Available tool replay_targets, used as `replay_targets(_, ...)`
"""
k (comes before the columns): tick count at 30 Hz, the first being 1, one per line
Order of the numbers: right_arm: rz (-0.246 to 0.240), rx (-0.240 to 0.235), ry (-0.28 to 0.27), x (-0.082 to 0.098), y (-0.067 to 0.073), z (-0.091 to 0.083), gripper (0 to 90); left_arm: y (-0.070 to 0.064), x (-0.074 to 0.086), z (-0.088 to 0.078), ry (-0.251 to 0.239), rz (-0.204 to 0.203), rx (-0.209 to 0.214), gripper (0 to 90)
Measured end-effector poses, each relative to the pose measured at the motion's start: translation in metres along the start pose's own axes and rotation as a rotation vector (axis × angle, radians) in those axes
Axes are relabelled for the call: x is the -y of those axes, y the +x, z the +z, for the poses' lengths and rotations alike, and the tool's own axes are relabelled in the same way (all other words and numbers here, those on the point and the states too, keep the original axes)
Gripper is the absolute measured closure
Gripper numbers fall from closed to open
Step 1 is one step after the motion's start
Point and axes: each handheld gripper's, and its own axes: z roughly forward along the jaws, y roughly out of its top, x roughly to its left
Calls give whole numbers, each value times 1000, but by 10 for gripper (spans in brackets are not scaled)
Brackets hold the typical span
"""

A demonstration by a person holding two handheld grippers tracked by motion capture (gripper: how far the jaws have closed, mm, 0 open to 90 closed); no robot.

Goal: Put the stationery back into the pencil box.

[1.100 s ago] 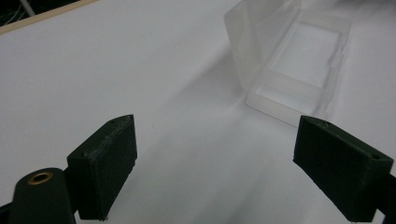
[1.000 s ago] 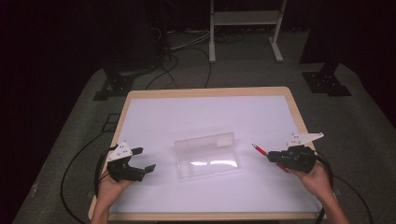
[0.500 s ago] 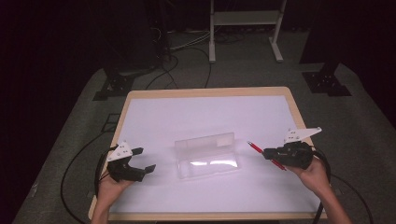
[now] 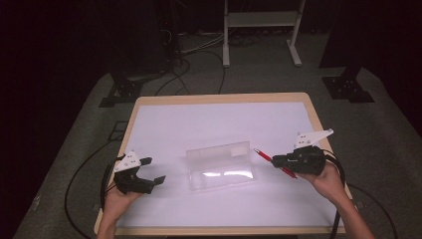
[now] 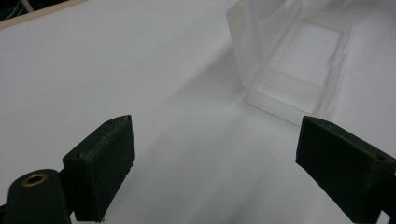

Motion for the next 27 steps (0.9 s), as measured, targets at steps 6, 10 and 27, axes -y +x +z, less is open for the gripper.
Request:
replay_targets(6, -23, -24, 8, -9, 2, 4, 787, 0, 0, 0, -1, -4, -1, 105)
replay_targets(10, -31, -41, 5, -15, 3, 7, 787, 0, 0, 0, -2, -3, -1, 105)
replay_targets(27, -75, -80, 18, -35, 6, 21, 788, 1, 0, 0, -1, -5, 1, 105)
